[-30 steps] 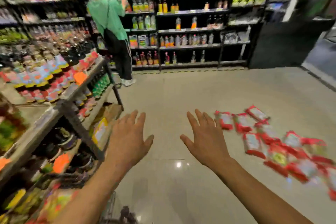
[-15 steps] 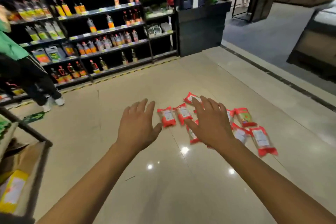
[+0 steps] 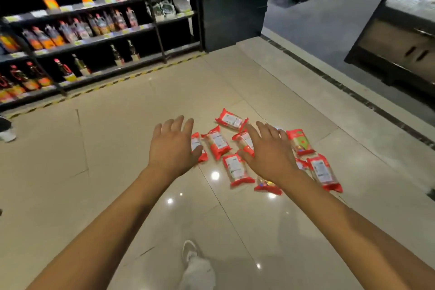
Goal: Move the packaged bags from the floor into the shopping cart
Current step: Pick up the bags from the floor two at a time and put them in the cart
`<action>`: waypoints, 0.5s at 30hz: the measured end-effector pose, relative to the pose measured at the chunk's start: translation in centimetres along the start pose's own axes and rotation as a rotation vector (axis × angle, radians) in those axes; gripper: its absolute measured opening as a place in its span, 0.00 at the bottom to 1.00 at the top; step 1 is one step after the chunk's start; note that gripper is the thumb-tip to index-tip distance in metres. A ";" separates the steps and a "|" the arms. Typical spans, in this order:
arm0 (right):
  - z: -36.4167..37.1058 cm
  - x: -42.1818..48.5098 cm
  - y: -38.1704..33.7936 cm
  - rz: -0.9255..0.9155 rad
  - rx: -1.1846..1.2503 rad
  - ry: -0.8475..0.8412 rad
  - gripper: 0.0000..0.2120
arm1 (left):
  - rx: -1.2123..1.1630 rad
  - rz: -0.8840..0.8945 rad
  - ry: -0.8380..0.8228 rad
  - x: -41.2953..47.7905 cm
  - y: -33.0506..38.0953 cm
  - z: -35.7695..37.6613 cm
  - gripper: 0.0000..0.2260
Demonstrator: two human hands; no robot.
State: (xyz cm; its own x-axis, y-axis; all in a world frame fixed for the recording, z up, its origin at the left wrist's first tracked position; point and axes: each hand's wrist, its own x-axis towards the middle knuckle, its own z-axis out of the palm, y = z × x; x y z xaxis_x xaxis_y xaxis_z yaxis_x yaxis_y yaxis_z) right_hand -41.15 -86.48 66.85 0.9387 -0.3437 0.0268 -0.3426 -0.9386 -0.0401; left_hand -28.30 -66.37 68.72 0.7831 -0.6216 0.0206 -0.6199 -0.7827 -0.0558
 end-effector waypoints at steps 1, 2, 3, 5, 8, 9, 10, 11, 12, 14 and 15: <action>0.4 2.1 -0.4 0.011 -0.009 -0.025 0.34 | -0.014 0.010 -0.019 2.1 -1.1 0.7 0.34; 0.9 4.1 -0.8 0.025 -0.012 -0.049 0.35 | -0.032 0.023 -0.037 4.1 -2.2 1.4 0.34; 1.6 6.0 -1.0 0.043 -0.015 -0.059 0.35 | -0.046 0.043 -0.043 6.1 -3.0 2.2 0.34; 3.2 9.9 -1.4 0.061 -0.037 -0.077 0.38 | -0.052 0.082 -0.043 10.5 -4.5 3.5 0.33; 5.6 14.8 -1.0 0.104 -0.019 -0.159 0.34 | -0.067 0.117 -0.094 16.4 -5.9 5.8 0.33; 6.7 16.5 -0.6 0.118 -0.006 -0.171 0.34 | -0.072 0.129 -0.113 18.4 -6.1 6.8 0.33; 7.9 18.3 -0.1 0.132 -0.002 -0.179 0.34 | -0.072 0.140 -0.131 20.4 -6.4 8.0 0.33; 9.1 20.3 0.5 0.153 0.006 -0.198 0.34 | -0.068 0.146 -0.157 22.6 -6.6 9.3 0.33; 10.5 22.4 1.2 0.172 0.021 -0.222 0.34 | -0.061 0.149 -0.193 24.9 -6.7 10.8 0.34; 14.1 26.4 2.9 0.194 0.063 -0.268 0.34 | -0.049 0.157 -0.264 29.5 -7.0 14.6 0.34; 16.2 28.4 3.9 0.208 0.077 -0.287 0.34 | -0.034 0.150 -0.291 31.6 -7.1 16.5 0.34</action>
State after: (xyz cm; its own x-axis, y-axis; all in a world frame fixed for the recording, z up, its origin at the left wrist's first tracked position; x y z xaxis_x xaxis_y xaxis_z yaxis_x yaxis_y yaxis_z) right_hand -15.17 -99.44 51.24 0.8256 -0.4952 -0.2704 -0.5339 -0.8407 -0.0905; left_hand 1.72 -79.96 53.30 0.6615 -0.6990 -0.2717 -0.7269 -0.6867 -0.0033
